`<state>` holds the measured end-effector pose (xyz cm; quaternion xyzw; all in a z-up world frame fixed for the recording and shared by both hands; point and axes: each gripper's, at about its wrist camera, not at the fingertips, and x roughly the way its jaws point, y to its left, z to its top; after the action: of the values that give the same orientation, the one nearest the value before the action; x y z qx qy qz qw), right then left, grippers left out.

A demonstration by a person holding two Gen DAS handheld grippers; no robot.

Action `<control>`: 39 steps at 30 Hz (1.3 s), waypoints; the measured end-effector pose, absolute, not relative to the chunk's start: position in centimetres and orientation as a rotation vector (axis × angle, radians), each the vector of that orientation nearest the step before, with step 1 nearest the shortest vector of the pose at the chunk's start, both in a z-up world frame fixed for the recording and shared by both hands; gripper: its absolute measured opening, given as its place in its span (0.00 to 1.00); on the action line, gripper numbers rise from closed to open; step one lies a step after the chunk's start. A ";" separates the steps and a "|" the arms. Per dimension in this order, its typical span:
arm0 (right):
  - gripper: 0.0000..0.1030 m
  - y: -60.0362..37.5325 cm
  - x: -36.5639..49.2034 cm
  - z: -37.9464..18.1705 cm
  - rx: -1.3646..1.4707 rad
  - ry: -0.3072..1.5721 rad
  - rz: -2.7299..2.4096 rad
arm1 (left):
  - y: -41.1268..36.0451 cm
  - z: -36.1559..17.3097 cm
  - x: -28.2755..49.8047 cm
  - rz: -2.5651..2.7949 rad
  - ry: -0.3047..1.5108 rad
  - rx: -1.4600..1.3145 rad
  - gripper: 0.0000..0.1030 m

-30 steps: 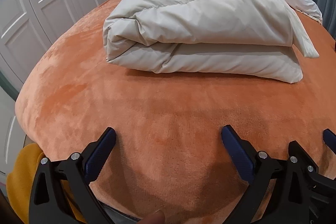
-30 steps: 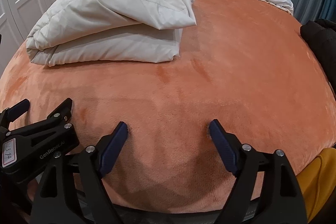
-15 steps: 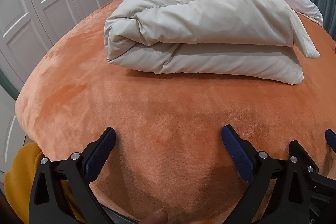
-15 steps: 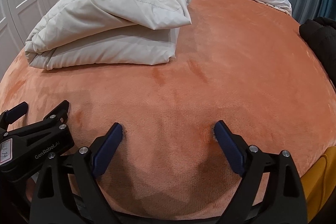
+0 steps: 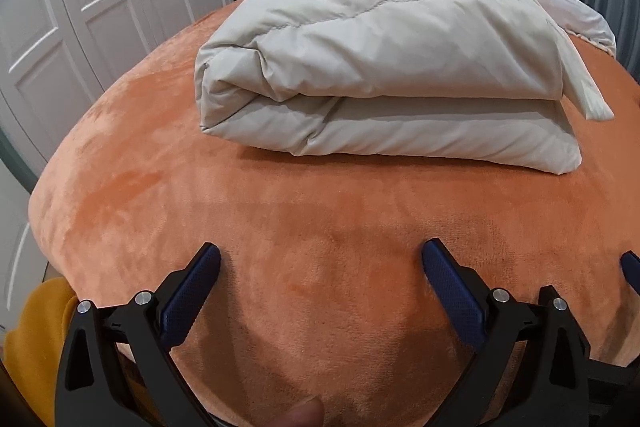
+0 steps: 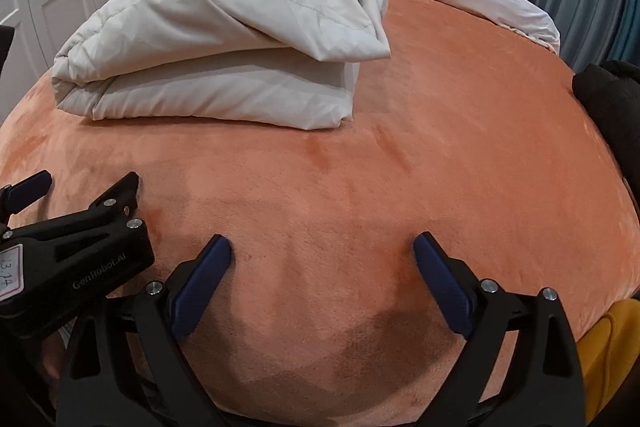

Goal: Fold large clothes

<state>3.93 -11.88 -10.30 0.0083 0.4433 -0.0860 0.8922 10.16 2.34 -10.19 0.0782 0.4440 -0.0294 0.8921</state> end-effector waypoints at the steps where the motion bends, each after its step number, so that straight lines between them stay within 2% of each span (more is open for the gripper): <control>1: 0.88 -12.0 4.0 -10.2 0.021 0.926 -0.168 | 2.5 -10.2 10.3 -0.070 0.924 0.156 0.95; 11: 0.89 -14.8 4.9 -9.6 0.129 0.978 -0.195 | 2.7 -10.1 10.9 -0.080 0.921 0.145 0.95; 21: 0.94 -13.3 5.4 -10.4 0.094 0.958 -0.190 | 2.2 -10.3 11.0 -0.079 0.917 0.149 0.95; 39: 0.94 -13.1 5.5 -10.4 0.089 0.946 -0.192 | 1.9 -10.3 11.1 -0.071 0.926 0.149 0.95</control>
<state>5.54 -13.15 -10.41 0.0427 0.4546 -0.0923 0.8849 11.11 1.87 -10.33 0.0717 0.4461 -0.0343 0.8914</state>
